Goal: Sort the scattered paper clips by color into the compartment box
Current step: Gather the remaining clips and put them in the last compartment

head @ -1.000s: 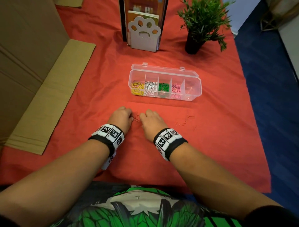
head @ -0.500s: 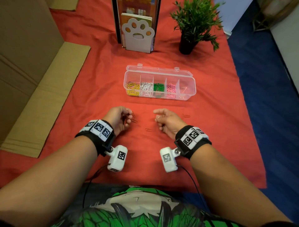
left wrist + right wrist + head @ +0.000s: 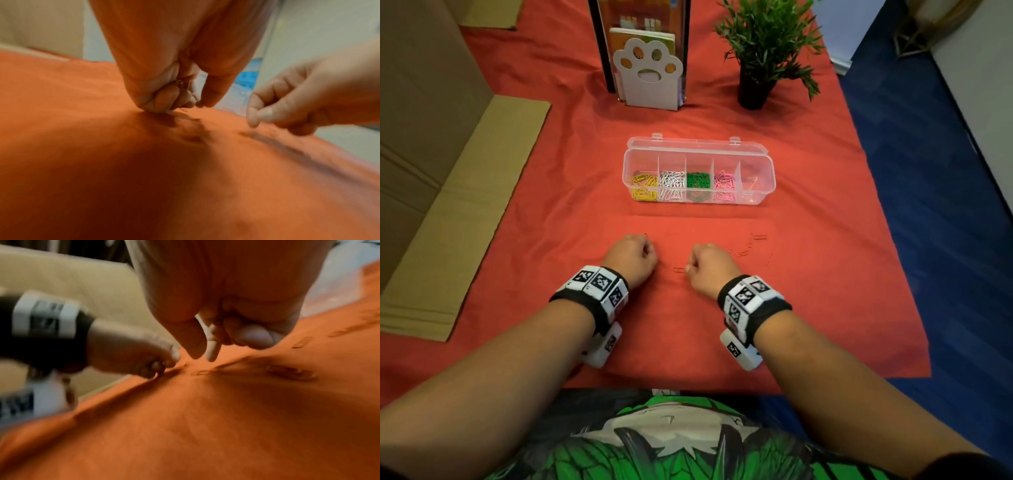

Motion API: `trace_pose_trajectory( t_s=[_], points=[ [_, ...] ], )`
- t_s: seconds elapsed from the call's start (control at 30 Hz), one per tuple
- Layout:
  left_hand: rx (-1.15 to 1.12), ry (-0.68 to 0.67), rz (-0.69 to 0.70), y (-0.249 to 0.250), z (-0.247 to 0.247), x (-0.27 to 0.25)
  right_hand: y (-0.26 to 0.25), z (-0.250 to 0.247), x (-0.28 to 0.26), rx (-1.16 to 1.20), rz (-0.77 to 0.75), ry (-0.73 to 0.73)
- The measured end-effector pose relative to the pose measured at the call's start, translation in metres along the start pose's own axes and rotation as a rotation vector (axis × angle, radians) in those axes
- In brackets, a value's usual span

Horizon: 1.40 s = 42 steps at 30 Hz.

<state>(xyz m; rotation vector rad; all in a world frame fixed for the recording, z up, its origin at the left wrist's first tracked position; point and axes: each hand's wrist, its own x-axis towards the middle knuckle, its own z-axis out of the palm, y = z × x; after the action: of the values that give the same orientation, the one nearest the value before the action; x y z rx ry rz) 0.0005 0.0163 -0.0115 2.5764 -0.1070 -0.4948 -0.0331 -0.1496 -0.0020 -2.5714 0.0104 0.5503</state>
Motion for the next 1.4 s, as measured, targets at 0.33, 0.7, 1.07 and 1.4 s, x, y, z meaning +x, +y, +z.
trace_pose_trajectory(
  t_s=[0.33, 0.7, 1.07, 1.4],
  points=[
    [-1.598, -0.283, -0.461, 0.006, -0.032, -0.009, -0.021, 0.025, -0.009, -0.394, -0.157, 0.067],
    [-0.114, 0.182, -0.206, 0.005, -0.01, 0.017, 0.032, -0.01, -0.009, 0.881, 0.262, -0.037],
    [0.04, 0.144, -0.14, 0.006, 0.001, 0.023, 0.058, -0.054, -0.019, 1.81, 0.534, 0.087],
    [-0.016, 0.198, -0.105, 0.0, -0.001, 0.021, 0.063, -0.058, -0.012, 1.637, 0.452, 0.111]
  ],
)
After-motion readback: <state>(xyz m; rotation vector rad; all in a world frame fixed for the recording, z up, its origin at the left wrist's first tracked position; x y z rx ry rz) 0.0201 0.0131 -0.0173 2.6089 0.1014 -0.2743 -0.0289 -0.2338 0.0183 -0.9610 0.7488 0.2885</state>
